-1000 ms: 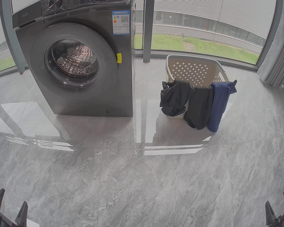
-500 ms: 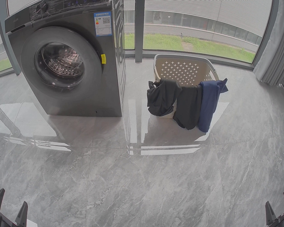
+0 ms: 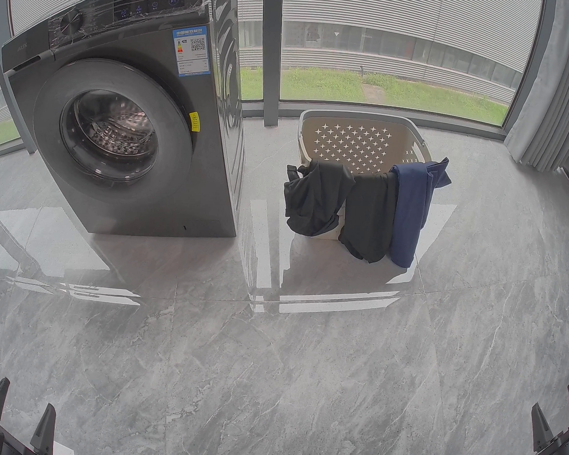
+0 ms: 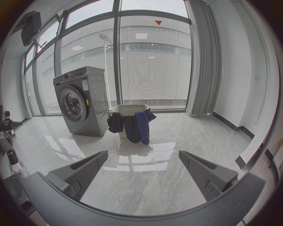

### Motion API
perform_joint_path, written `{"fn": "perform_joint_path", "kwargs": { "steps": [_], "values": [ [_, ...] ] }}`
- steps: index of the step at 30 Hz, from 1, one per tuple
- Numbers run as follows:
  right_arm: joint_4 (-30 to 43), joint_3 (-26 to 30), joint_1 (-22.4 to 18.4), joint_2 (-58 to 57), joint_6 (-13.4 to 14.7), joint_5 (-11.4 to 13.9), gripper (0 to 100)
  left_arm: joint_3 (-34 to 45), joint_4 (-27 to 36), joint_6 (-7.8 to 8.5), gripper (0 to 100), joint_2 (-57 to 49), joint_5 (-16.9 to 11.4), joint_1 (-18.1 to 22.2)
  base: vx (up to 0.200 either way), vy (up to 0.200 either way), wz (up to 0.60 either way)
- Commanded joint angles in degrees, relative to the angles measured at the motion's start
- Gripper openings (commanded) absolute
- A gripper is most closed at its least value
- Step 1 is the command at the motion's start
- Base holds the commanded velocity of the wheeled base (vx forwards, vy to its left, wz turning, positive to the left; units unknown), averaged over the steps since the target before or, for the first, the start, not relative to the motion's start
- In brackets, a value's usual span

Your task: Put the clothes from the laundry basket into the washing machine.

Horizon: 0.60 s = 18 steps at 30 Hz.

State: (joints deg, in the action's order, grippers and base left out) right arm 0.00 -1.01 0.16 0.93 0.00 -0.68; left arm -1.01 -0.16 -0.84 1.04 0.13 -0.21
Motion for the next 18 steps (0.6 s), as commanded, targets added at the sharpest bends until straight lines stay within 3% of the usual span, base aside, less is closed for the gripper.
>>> {"fn": "perform_joint_path", "kwargs": {
  "steps": [1, 15, 18],
  "values": [
    [0.0, 1.0, 0.0, -0.8, 0.0, 0.0, 100, 1.0, 0.0, -0.04, 100, -0.9, 0.0, 0.0, 0.2, 0.0, 0.0],
    [0.0, 1.0, 0.0, -0.8, 0.0, 0.0, 100, 1.0, 0.0, 0.05, 100, -0.9, 0.0, 0.0, 0.2, 0.0, 0.0],
    [0.0, 1.0, 0.0, -0.8, 0.0, 0.0, 100, 1.0, 0.0, 0.14, 100, -0.9, 0.0, 0.0, 0.0, 0.0, 0.0]
  ]
}}
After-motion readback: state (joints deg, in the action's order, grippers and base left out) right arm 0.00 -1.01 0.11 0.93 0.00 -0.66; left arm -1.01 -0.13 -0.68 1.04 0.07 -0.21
